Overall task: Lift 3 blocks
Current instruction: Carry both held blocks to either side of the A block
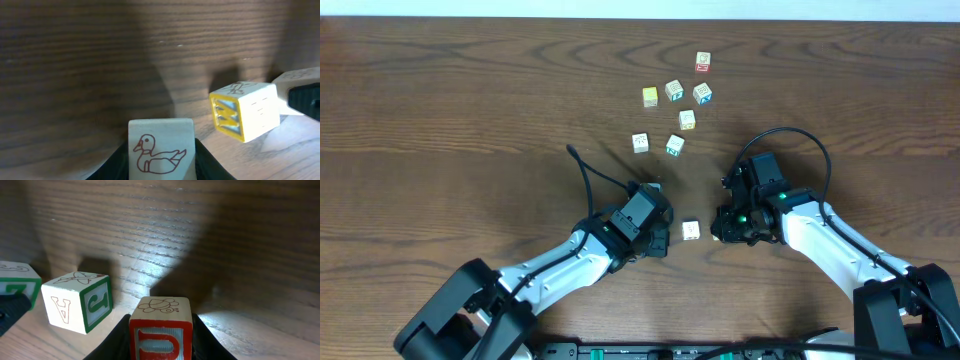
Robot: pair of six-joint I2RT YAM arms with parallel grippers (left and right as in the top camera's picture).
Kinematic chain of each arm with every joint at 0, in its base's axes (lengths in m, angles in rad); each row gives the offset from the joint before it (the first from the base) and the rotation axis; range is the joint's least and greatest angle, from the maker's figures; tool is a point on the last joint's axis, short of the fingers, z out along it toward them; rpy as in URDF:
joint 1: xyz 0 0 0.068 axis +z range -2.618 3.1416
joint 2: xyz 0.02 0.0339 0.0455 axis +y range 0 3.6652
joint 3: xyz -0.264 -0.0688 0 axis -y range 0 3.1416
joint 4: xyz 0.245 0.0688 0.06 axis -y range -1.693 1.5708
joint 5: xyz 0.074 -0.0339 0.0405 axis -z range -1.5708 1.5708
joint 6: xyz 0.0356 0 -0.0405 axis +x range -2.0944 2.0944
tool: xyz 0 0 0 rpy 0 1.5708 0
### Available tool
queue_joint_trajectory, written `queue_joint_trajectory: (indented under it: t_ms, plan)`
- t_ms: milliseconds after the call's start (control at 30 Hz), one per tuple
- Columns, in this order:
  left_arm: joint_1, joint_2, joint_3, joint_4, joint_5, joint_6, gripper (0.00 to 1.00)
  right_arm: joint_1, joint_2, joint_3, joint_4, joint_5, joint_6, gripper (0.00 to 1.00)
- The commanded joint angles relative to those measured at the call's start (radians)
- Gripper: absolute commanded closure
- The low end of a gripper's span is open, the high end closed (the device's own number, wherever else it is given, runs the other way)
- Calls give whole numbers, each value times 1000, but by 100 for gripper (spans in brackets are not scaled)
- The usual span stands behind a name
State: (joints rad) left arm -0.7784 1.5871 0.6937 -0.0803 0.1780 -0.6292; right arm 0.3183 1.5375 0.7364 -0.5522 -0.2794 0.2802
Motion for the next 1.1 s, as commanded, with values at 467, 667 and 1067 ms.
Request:
queue_joint_trajectory:
  t_ms: [467, 667, 1067]
  plan:
    - [-95, 21, -3, 10, -35, -23, 62, 7, 0, 0, -8, 10, -8, 92]
    - [-95, 21, -3, 11, -63, -23, 53, 7, 0, 0, -8, 13, -8, 91]
    - [-95, 21, -2, 53, -101, -24, 49, 7, 0, 0, -8, 13, -8, 92]
